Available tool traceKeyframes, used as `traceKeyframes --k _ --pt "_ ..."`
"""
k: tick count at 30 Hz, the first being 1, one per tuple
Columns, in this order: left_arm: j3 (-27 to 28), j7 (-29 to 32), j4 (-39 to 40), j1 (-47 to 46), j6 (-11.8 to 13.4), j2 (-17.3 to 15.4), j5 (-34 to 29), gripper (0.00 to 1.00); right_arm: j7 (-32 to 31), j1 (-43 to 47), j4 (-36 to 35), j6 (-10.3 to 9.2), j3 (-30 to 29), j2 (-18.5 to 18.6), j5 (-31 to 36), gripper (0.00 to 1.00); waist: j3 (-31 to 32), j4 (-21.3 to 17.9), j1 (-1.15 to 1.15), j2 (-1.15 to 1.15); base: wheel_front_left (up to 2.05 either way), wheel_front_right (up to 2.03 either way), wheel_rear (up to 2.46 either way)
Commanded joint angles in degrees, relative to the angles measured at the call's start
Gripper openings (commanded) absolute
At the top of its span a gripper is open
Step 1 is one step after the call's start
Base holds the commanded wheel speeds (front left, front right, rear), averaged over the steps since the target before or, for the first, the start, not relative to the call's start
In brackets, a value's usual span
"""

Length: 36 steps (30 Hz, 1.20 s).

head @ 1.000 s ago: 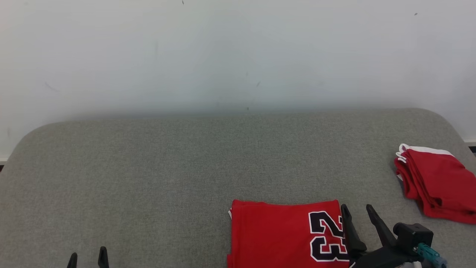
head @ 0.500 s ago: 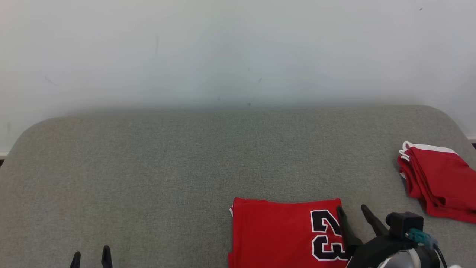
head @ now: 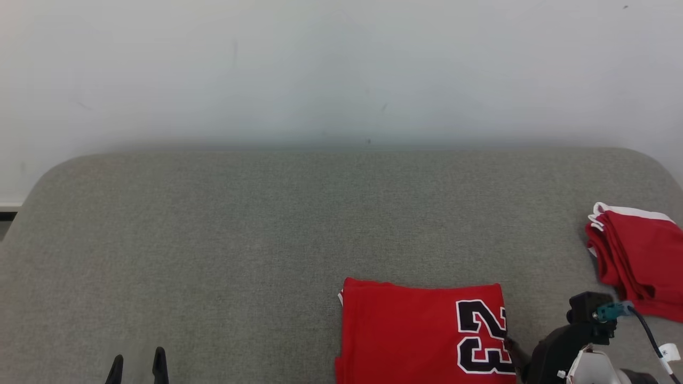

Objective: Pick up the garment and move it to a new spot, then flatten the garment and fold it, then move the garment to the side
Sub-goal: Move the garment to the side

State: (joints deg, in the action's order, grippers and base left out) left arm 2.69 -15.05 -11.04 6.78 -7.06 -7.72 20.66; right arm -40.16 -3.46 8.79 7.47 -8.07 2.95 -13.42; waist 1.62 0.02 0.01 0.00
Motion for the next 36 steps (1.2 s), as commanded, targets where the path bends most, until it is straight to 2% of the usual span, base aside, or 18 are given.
traceKeyframes --k 1,15,16,17,19,24,28,36 --pt "0.12 -0.13 -0.38 -0.36 -0.04 -0.17 -0.38 1.00 -0.76 -0.14 0.85 0.05 -0.23 -0.09 -0.06 1.00 -0.60 0.70 -0.01 0.00 0.00 0.00 0.00" --pt "-1.27 -0.13 -0.72 -2.57 -0.50 -1.01 -0.35 1.00 -0.64 -5.46 11.73 0.05 1.75 -0.18 0.41 1.00 -4.61 3.64 -0.01 0.00 0.00 0.00 0.00" --pt "-1.32 -0.13 -0.80 -2.56 -0.37 -1.02 -0.36 1.00 -0.53 -5.60 12.37 0.05 1.93 -0.18 0.24 0.89 -4.66 3.70 -0.01 0.00 0.00 0.00 0.00" --pt "-1.31 -0.13 -0.83 -2.64 -0.34 -1.04 -0.36 1.00 -0.38 -5.84 12.82 0.05 2.14 -0.24 0.11 0.46 -4.66 3.74 -0.01 0.00 0.00 0.00 0.00" --pt "-1.34 -0.13 -0.71 -2.82 -0.37 -1.01 -0.34 1.00 0.22 -6.46 13.32 0.06 2.71 -0.29 -0.21 0.00 -4.62 3.72 -0.01 0.00 0.00 0.00 0.00" --pt "-0.95 -0.13 0.41 -3.41 -0.40 -0.74 -0.24 1.00 2.16 -10.00 12.33 0.05 3.07 -0.06 0.83 0.00 -5.06 2.64 -0.01 0.00 0.00 0.00 0.00" --pt "-0.50 -0.13 1.72 -3.81 -0.41 -0.37 -0.15 1.00 0.35 -15.49 10.86 0.05 3.15 -0.04 1.81 0.00 -6.32 1.05 -0.01 0.00 0.00 0.00 0.00" --pt "-0.41 -0.13 2.97 -4.97 -0.44 0.72 -0.17 1.00 -5.71 -22.96 3.59 0.05 -3.64 2.46 6.33 0.00 -9.26 -2.37 -0.01 0.00 0.00 0.00 0.00"
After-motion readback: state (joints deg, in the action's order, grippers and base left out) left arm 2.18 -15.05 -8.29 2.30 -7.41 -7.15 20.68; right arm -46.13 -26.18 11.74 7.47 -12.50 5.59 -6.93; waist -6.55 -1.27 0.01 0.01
